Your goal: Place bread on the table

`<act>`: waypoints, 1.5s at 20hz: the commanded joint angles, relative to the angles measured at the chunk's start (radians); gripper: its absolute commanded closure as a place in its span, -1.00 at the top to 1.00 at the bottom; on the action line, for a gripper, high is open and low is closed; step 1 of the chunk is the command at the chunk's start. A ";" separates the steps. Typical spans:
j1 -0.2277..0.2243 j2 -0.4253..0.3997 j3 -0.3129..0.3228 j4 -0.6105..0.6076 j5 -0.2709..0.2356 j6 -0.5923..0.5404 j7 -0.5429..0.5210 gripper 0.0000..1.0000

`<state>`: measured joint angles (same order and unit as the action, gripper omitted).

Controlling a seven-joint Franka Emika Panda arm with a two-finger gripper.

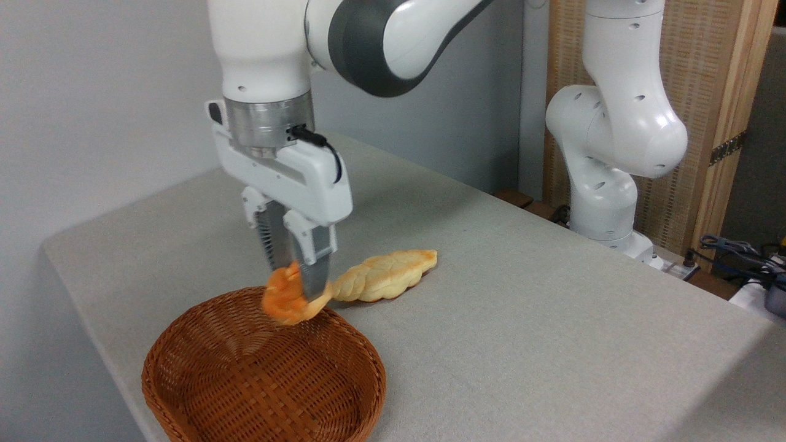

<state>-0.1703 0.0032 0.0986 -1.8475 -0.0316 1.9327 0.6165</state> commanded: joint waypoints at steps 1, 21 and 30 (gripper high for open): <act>-0.005 -0.044 0.001 -0.047 -0.005 -0.102 0.002 0.23; -0.008 -0.078 0.004 -0.220 -0.004 -0.138 0.132 1.00; -0.008 -0.084 0.003 -0.193 -0.005 -0.120 0.129 1.00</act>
<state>-0.1733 -0.0698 0.0978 -2.0685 -0.0321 1.8146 0.7290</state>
